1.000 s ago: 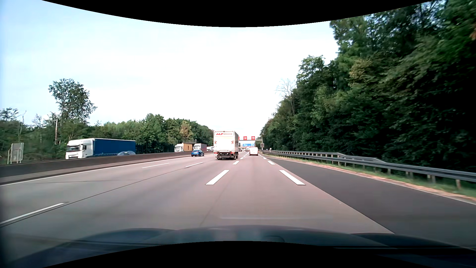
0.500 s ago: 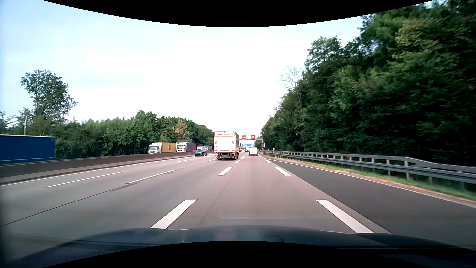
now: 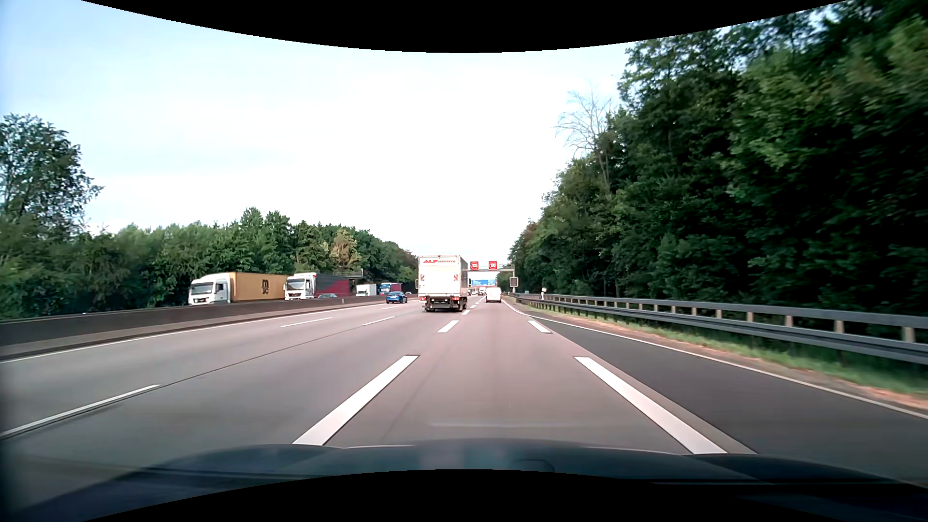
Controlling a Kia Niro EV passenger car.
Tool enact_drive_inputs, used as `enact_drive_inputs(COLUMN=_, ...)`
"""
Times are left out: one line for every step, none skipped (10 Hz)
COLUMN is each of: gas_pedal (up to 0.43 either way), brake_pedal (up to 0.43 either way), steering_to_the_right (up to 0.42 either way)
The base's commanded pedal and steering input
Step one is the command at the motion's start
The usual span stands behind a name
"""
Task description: Follow the waypoints while adhering to traffic rules and regulations
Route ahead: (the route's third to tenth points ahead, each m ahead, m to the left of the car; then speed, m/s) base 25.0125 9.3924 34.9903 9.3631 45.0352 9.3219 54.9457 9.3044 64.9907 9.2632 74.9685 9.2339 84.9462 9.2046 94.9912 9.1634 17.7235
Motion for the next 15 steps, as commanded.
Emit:
enact_drive_inputs(gas_pedal=0.169, brake_pedal=0.000, steering_to_the_right=-0.003)
enact_drive_inputs(gas_pedal=0.169, brake_pedal=0.000, steering_to_the_right=-0.004)
enact_drive_inputs(gas_pedal=0.169, brake_pedal=0.000, steering_to_the_right=-0.004)
enact_drive_inputs(gas_pedal=0.169, brake_pedal=0.000, steering_to_the_right=-0.004)
enact_drive_inputs(gas_pedal=0.169, brake_pedal=0.000, steering_to_the_right=-0.005)
enact_drive_inputs(gas_pedal=0.169, brake_pedal=0.000, steering_to_the_right=-0.005)
enact_drive_inputs(gas_pedal=0.169, brake_pedal=0.000, steering_to_the_right=-0.005)
enact_drive_inputs(gas_pedal=0.169, brake_pedal=0.000, steering_to_the_right=-0.004)
enact_drive_inputs(gas_pedal=0.169, brake_pedal=0.000, steering_to_the_right=-0.004)
enact_drive_inputs(gas_pedal=0.169, brake_pedal=0.000, steering_to_the_right=-0.004)
enact_drive_inputs(gas_pedal=0.169, brake_pedal=0.000, steering_to_the_right=-0.004)
enact_drive_inputs(gas_pedal=0.169, brake_pedal=0.000, steering_to_the_right=-0.004)
enact_drive_inputs(gas_pedal=0.169, brake_pedal=0.000, steering_to_the_right=-0.004)
enact_drive_inputs(gas_pedal=0.169, brake_pedal=0.000, steering_to_the_right=-0.004)
enact_drive_inputs(gas_pedal=0.169, brake_pedal=0.000, steering_to_the_right=-0.004)
